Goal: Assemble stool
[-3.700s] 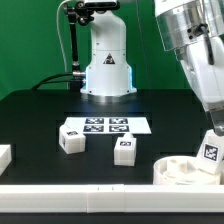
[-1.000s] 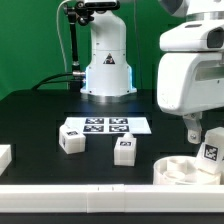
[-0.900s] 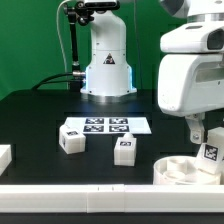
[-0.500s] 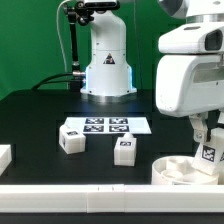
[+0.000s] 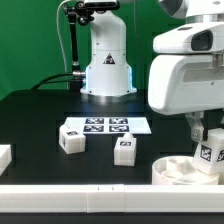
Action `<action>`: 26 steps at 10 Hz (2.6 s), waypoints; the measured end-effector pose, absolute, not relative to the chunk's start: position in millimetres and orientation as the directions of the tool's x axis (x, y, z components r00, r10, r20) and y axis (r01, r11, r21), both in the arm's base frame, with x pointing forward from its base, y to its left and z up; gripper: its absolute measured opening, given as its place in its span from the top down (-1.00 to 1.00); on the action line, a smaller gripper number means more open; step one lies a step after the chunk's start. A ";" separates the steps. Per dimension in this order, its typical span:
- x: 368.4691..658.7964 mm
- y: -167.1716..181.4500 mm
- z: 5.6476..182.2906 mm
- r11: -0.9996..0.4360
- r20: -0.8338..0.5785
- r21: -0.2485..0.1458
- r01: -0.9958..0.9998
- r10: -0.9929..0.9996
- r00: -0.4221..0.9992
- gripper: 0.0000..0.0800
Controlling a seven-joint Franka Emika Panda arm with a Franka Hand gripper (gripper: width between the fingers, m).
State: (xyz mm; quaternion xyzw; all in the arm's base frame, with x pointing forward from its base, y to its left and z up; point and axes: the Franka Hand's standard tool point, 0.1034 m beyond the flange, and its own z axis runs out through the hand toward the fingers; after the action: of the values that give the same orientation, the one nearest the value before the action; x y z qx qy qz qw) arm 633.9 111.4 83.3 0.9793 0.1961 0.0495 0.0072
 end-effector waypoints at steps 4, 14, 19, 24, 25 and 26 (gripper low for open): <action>634.4 113.5 81.6 -1.000 0.143 -0.012 -0.010 -0.011 0.990 0.15; 629.0 113.4 79.7 -0.457 0.044 -0.160 -0.875 -0.889 0.457 0.15; 628.7 113.7 79.3 -0.207 -0.025 -0.170 -0.963 -0.976 0.215 0.15; 629.4 113.0 78.3 0.324 -0.197 -0.145 -0.935 -0.936 -0.293 0.15; 630.2 112.9 78.1 0.448 -0.236 -0.122 -0.886 -0.880 -0.412 0.15; 631.1 113.2 78.1 0.510 -0.256 -0.110 -0.853 -0.844 -0.472 0.15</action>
Offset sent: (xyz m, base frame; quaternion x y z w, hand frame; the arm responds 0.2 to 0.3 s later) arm -0.0128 0.0015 -0.0108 -0.0034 0.0277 0.3069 0.9513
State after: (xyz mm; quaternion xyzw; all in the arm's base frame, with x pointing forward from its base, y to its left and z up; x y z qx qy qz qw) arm 631.1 113.2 78.1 0.4945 -0.8577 -0.0163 -0.1398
